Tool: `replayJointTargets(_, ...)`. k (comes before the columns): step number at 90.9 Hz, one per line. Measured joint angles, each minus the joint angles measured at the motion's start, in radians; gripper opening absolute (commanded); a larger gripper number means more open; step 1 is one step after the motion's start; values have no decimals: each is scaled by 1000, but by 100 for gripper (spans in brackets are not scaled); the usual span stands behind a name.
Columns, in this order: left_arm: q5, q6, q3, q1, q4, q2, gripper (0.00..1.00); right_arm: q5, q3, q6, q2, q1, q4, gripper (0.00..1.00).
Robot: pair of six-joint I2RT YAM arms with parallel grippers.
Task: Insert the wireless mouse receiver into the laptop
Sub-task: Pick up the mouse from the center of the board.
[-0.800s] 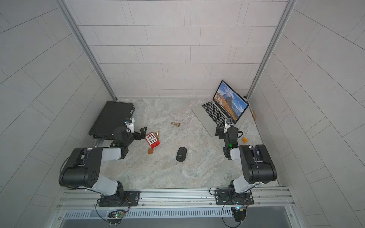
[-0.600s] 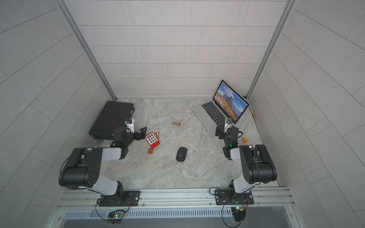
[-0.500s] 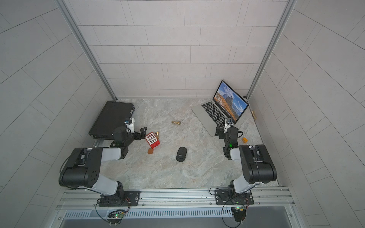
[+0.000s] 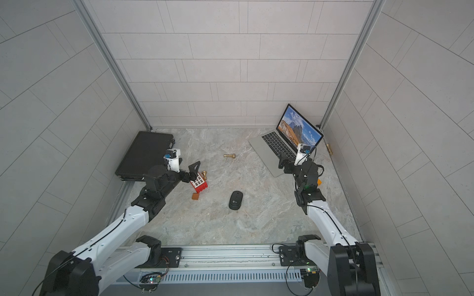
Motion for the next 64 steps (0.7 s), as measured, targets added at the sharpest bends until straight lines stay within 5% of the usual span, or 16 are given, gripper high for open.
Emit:
replayJointTargets(15,-22,-126,29,-281,-187,-5,98,-23,-9,47,-105,278,-258,96)
replayJointTargets(29,-31,-231,80,-488,-322,149,98,5,-129,129,-189,539,-435,96)
replayJointTargets(44,-47,-300,149,-569,-354,365,100,96,-251,237,-220,728,-521,97)
replayJointTargets(64,-93,-322,251,-578,-362,612,100,181,-278,288,-225,809,-534,97)
